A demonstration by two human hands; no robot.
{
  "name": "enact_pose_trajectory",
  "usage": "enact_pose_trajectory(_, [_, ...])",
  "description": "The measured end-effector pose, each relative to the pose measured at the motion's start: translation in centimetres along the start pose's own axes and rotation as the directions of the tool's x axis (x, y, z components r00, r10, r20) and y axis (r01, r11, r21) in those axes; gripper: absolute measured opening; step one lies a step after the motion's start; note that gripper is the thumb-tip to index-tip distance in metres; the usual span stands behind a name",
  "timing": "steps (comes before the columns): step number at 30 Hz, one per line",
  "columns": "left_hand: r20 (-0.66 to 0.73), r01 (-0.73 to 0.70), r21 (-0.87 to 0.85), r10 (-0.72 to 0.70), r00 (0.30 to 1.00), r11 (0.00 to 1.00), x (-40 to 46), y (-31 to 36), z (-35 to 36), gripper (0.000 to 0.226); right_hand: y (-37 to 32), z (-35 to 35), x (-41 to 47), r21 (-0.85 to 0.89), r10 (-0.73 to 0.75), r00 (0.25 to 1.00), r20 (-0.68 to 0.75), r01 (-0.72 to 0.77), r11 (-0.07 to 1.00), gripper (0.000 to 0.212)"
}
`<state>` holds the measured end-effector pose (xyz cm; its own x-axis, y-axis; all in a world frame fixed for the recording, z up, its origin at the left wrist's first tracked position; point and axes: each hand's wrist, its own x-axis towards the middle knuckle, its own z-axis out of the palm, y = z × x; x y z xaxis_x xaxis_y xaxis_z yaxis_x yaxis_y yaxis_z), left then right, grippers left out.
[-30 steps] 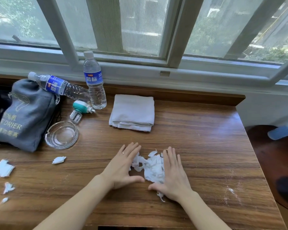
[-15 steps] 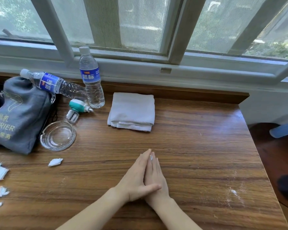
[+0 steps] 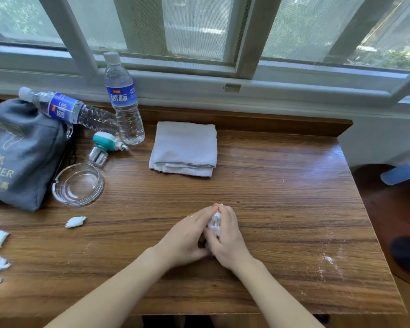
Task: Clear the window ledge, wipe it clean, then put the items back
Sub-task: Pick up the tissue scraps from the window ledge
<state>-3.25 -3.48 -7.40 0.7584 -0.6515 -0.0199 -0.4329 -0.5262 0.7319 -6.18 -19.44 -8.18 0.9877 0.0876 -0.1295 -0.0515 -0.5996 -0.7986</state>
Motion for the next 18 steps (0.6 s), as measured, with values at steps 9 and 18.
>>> enact_pose_trajectory(9, [-0.135, 0.004, -0.041, -0.010, 0.991, 0.999, 1.0, -0.7, -0.3, 0.052, 1.7, -1.1, -0.8, -0.064, -0.096, 0.982, 0.163, 0.107, 0.992, 0.100])
enact_pose_trajectory(18, [-0.147, 0.104, -0.359, -0.166, 0.975, 0.928, 2.4, 1.2, -1.2, 0.033, 0.9, -1.8, -0.4, 0.190, -0.012, 1.000, 0.007, 0.010, 0.982, 0.083])
